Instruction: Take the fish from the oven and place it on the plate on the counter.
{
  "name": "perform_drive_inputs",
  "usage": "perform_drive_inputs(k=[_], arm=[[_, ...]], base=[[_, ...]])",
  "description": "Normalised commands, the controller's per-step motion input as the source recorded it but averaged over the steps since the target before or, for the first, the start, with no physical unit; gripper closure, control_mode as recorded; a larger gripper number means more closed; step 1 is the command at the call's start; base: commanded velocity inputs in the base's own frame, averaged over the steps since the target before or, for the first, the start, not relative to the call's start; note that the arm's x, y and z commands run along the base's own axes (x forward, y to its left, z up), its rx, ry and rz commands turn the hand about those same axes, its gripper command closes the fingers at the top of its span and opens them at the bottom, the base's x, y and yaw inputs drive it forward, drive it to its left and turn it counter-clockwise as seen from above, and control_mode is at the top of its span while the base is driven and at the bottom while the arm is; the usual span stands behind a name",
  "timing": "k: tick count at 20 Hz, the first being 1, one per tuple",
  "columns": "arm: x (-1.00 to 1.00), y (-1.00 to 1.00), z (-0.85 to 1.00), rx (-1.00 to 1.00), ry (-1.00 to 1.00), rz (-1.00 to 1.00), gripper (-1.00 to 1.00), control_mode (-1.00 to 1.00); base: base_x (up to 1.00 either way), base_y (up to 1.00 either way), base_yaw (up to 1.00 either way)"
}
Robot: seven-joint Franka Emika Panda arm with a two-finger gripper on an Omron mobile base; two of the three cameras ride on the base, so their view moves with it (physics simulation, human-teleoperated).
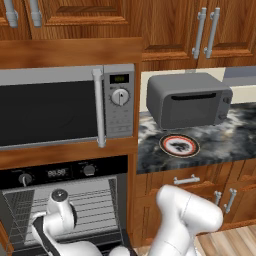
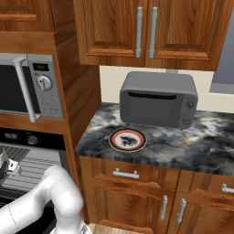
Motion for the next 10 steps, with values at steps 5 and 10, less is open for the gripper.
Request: perform_drive_inputs(k=[5,10], arm=[[0.41,0.41,-0.46,0.0,0.09,0.0,-1.0,-1.0],[0.15,0.28,-0.51,0.0,0.02,-0.01,-1.0,-1.0]], base=[[0.0,0.0,0.0],[0.0,0.0,0.0]])
